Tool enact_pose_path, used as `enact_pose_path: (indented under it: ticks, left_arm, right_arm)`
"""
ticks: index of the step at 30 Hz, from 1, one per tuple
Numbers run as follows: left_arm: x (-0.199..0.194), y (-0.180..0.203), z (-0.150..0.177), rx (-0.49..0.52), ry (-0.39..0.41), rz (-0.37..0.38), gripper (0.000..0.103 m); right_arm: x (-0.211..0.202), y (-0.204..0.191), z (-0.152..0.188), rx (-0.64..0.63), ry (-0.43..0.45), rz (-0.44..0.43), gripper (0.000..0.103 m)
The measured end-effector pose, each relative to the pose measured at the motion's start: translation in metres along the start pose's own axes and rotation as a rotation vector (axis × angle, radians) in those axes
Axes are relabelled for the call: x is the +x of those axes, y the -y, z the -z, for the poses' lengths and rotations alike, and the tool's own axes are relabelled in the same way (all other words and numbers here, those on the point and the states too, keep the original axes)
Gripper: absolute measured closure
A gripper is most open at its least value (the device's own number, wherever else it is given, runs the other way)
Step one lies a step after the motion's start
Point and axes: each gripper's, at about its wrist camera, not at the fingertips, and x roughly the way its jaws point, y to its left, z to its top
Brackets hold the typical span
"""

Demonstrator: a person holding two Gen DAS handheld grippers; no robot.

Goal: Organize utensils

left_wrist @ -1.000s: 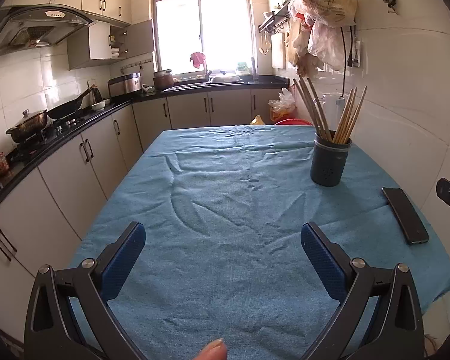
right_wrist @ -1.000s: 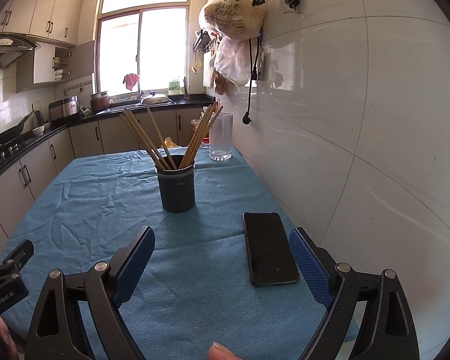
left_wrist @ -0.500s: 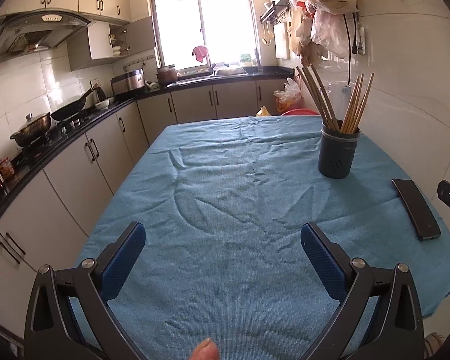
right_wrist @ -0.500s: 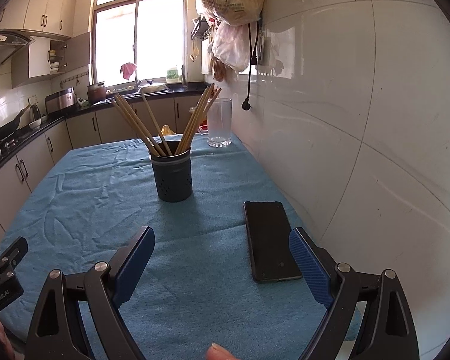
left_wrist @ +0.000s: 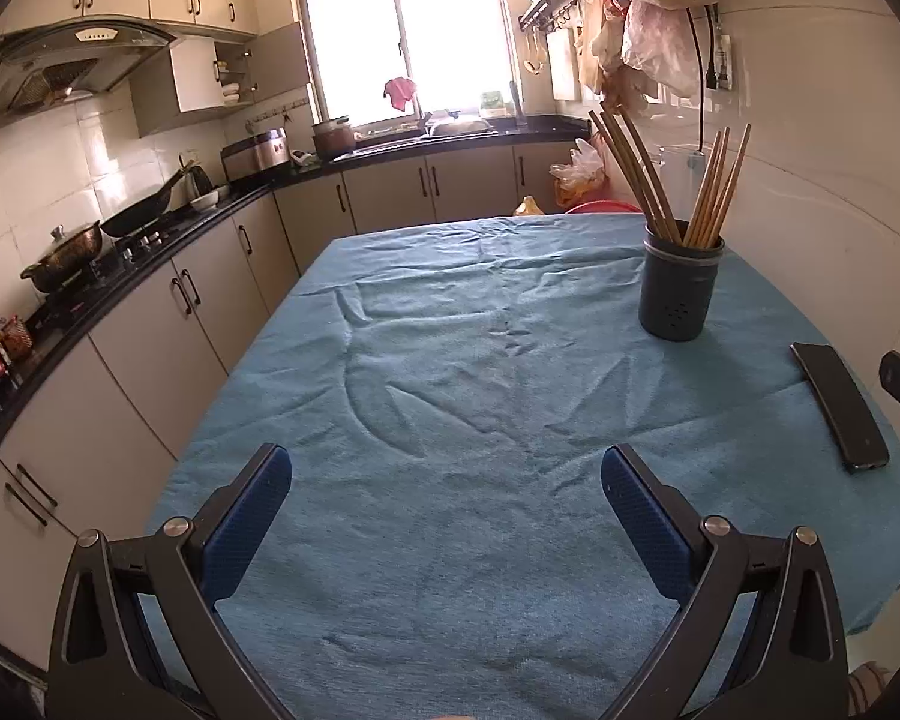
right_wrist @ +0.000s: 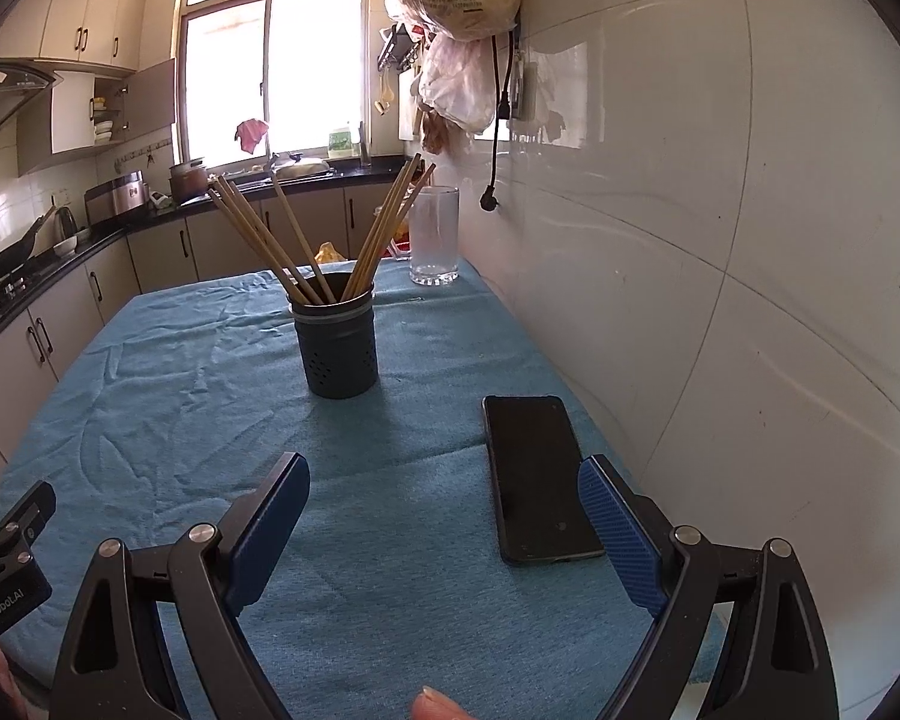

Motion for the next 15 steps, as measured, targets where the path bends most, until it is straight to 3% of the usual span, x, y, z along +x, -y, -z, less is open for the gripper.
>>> enact_pose_path:
  ticks: [15]
  left_arm:
    - [0.0022, -0.0025, 0.0035, -0.002, -0.019, 0.025, 0.0]
  right_arm:
    - [0.0052, -0.008, 0.0037, -0.024, -0.028, 0.001, 0.009]
